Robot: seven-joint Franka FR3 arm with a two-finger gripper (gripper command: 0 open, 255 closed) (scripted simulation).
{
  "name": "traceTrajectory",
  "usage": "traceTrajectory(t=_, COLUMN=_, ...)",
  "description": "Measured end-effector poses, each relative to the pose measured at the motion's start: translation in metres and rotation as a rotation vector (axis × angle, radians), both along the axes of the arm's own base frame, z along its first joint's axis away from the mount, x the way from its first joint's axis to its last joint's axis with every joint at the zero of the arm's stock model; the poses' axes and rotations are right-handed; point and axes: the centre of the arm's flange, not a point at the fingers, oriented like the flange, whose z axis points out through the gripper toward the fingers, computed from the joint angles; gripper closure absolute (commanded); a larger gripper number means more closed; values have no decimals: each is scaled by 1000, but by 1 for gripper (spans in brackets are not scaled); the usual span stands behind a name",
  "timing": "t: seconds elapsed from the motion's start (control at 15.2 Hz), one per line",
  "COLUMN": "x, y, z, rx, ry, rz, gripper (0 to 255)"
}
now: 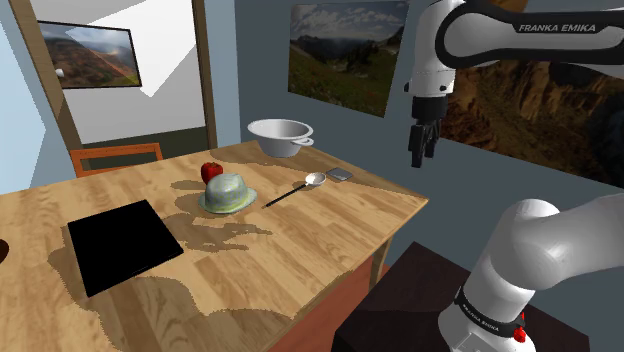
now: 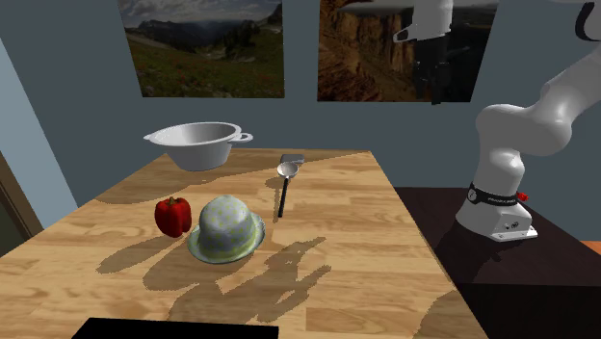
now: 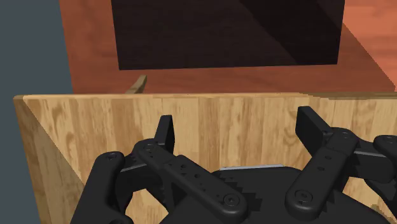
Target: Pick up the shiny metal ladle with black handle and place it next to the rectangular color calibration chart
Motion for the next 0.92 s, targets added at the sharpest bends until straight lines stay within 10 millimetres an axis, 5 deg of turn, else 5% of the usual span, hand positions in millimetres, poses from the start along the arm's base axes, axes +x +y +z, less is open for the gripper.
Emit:
traceTrajectory(t=0.33, x=22, y=-22, z=-17, rx=24, ry=-9, rz=109, gripper=0)
traceTrajectory(t=0.92, x=111, y=-72, z=-74, rx=95, ry=-41, rz=442, gripper=0)
